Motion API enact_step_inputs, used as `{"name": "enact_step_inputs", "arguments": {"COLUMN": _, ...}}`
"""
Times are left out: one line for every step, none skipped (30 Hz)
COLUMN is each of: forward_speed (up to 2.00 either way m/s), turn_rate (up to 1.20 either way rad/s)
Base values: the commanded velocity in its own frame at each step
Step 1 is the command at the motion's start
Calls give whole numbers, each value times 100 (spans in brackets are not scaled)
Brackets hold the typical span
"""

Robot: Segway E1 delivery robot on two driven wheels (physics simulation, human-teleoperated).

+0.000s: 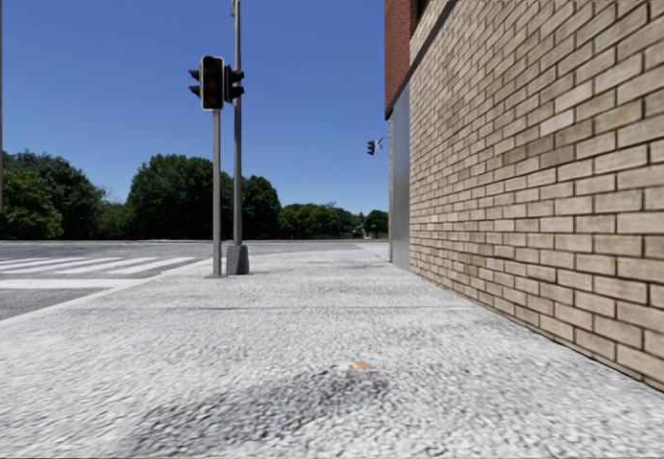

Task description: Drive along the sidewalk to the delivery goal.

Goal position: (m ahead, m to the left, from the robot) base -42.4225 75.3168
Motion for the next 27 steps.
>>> {"name": "enact_step_inputs", "arguments": {"forward_speed": 200, "turn_rate": 0}}
{"name": "enact_step_inputs", "arguments": {"forward_speed": 200, "turn_rate": 0}}
{"name": "enact_step_inputs", "arguments": {"forward_speed": 200, "turn_rate": 0}}
{"name": "enact_step_inputs", "arguments": {"forward_speed": 200, "turn_rate": 0}}
{"name": "enact_step_inputs", "arguments": {"forward_speed": 200, "turn_rate": 0}}
{"name": "enact_step_inputs", "arguments": {"forward_speed": 200, "turn_rate": 0}}
{"name": "enact_step_inputs", "arguments": {"forward_speed": 200, "turn_rate": 0}}
{"name": "enact_step_inputs", "arguments": {"forward_speed": 200, "turn_rate": 0}}
{"name": "enact_step_inputs", "arguments": {"forward_speed": 200, "turn_rate": 0}}
{"name": "enact_step_inputs", "arguments": {"forward_speed": 200, "turn_rate": 0}}
{"name": "enact_step_inputs", "arguments": {"forward_speed": 200, "turn_rate": 0}}
{"name": "enact_step_inputs", "arguments": {"forward_speed": 200, "turn_rate": 0}}
{"name": "enact_step_inputs", "arguments": {"forward_speed": 200, "turn_rate": 0}}
{"name": "enact_step_inputs", "arguments": {"forward_speed": 200, "turn_rate": 0}}
{"name": "enact_step_inputs", "arguments": {"forward_speed": 200, "turn_rate": 0}}
{"name": "enact_step_inputs", "arguments": {"forward_speed": 200, "turn_rate": 0}}
{"name": "enact_step_inputs", "arguments": {"forward_speed": 200, "turn_rate": 0}}
{"name": "enact_step_inputs", "arguments": {"forward_speed": 200, "turn_rate": 0}}
{"name": "enact_step_inputs", "arguments": {"forward_speed": 200, "turn_rate": 0}}
{"name": "enact_step_inputs", "arguments": {"forward_speed": 200, "turn_rate": 0}}
{"name": "enact_step_inputs", "arguments": {"forward_speed": 200, "turn_rate": 0}}
{"name": "enact_step_inputs", "arguments": {"forward_speed": 200, "turn_rate": 0}}
{"name": "enact_step_inputs", "arguments": {"forward_speed": 200, "turn_rate": 0}}
{"name": "enact_step_inputs", "arguments": {"forward_speed": 200, "turn_rate": 0}}
{"name": "enact_step_inputs", "arguments": {"forward_speed": 200, "turn_rate": 0}}
{"name": "enact_step_inputs", "arguments": {"forward_speed": 200, "turn_rate": 0}}
{"name": "enact_step_inputs", "arguments": {"forward_speed": 200, "turn_rate": 0}}
